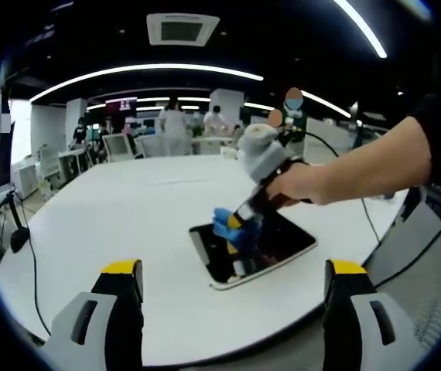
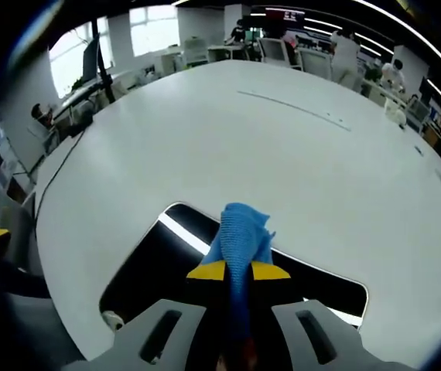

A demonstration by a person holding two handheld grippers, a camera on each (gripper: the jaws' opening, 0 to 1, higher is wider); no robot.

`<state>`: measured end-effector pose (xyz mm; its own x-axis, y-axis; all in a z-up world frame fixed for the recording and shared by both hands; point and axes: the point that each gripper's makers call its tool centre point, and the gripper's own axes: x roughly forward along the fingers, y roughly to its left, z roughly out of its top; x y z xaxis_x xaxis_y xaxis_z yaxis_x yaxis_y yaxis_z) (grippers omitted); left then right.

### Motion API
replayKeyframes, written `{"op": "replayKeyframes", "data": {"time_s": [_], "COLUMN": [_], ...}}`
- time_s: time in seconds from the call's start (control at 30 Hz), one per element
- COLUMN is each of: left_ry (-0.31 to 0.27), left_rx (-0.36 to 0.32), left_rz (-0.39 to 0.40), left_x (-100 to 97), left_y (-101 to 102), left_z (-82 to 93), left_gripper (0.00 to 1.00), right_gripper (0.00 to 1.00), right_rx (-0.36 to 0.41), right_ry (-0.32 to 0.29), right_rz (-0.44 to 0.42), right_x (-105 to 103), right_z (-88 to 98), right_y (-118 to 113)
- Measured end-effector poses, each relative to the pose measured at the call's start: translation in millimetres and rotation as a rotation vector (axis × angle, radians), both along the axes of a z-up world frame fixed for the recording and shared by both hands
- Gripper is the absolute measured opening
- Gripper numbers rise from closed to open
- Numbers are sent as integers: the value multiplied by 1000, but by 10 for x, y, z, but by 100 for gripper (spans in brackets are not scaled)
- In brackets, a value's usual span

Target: Wipe the mirror surface with the cleaning cloth until all visible marks leave the cleaned area.

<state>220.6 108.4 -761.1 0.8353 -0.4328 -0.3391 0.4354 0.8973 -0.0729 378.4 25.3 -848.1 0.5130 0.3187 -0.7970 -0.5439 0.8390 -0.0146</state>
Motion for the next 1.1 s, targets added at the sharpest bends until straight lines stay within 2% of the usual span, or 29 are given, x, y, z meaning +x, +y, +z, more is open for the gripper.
{"op": "replayKeyframes", "data": {"time_s": [0.33,0.43,0.93,1.1], "left_ry": [-23,-23,-31,-29], "left_rx": [-12,-12,-21,-21], "left_rz": [0,1,-9,-4], "left_x": [-5,-4,-14,-6], "left_y": [-4,-2,-4,7], "left_z": [41,41,71,65], "left_gripper": [97,98,96,96], "right_gripper": [5,5,5,5], "right_rx": [10,86,109,106], "right_ry": [5,31,39,45], "right_rz": [22,-14,22,29], "right_x": [-33,-54,-36,-27], "right_z": [4,10,9,3], "right_y": [171,289,590,610]}}
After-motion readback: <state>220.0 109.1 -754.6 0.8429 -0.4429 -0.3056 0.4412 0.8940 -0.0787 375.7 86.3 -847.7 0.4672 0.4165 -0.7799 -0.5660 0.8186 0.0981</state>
